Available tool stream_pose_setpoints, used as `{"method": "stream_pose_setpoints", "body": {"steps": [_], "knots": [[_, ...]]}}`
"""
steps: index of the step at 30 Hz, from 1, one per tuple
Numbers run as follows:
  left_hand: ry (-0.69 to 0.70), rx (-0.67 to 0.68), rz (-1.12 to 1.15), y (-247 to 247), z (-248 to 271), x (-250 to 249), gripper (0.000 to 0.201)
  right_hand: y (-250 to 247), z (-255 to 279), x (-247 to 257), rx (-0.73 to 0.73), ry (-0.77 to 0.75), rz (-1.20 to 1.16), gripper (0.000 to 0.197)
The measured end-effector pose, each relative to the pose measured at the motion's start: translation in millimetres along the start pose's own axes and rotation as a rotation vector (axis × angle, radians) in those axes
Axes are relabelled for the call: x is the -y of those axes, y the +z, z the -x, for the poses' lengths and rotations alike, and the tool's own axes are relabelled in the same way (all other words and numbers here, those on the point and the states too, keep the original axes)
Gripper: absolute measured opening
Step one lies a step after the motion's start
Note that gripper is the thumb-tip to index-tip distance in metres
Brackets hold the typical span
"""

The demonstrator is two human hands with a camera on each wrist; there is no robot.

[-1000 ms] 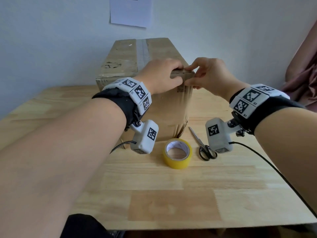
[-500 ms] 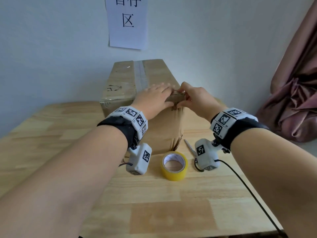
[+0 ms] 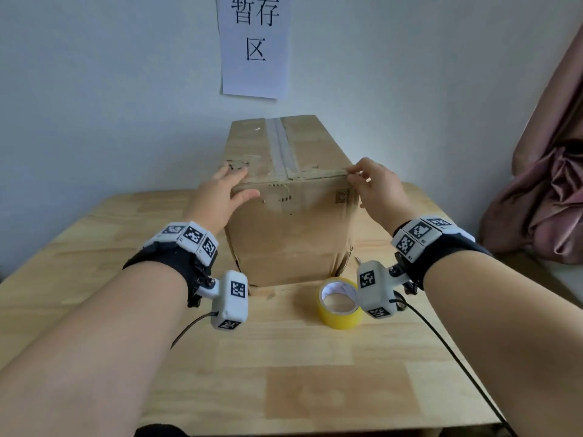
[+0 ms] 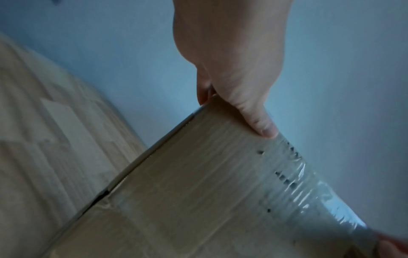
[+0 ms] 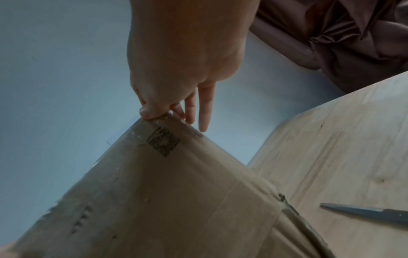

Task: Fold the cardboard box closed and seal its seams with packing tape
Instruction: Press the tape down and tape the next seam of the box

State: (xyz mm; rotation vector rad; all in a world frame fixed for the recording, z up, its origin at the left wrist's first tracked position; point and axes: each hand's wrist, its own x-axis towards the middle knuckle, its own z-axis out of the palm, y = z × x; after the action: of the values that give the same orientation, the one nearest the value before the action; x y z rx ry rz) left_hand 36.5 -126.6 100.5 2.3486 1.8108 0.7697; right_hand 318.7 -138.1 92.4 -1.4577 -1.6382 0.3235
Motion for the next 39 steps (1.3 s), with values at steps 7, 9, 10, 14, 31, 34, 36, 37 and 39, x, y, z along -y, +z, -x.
{"method": "stream_pose_setpoints", "body": {"steps": [7, 9, 10, 14, 31, 34, 36, 37, 39], "knots": [[0.122, -0.143, 0.088, -13, 14, 8, 0.045, 12, -4, 20, -0.068, 0.235, -0.078, 0.03], [0.181, -0.179, 0.048, -15, 18, 8, 0.042, 14, -10, 28, 0.009, 0.285, -0.102, 0.043], [0.213, -0.189, 0.042, -15, 21, 6, 0.041, 15, -13, 31, 0.061, 0.314, -0.123, 0.053], [0.345, -0.245, 0.044, -6, 23, -9, 0.035, 36, -27, 45, 0.215, 0.379, -0.038, 0.074], [0.064, -0.028, 0.059, -29, -21, 4, 0.032, 93, -27, 83, 0.294, 0.063, 0.306, 0.082], [0.074, -0.028, -0.061, -29, -26, 20, 0.034, 91, -27, 77, 0.269, 0.005, 0.312, 0.052], [0.057, -0.055, -0.082, -26, -27, 26, 0.035, 83, -30, 69, 0.233, -0.011, 0.276, 0.041], [0.049, -0.074, -0.085, -25, -27, 27, 0.036, 77, -32, 65, 0.214, -0.015, 0.253, 0.035], [0.05, -0.108, -0.101, -21, -29, 26, 0.037, 61, -33, 55, 0.186, -0.019, 0.198, 0.027]]}}
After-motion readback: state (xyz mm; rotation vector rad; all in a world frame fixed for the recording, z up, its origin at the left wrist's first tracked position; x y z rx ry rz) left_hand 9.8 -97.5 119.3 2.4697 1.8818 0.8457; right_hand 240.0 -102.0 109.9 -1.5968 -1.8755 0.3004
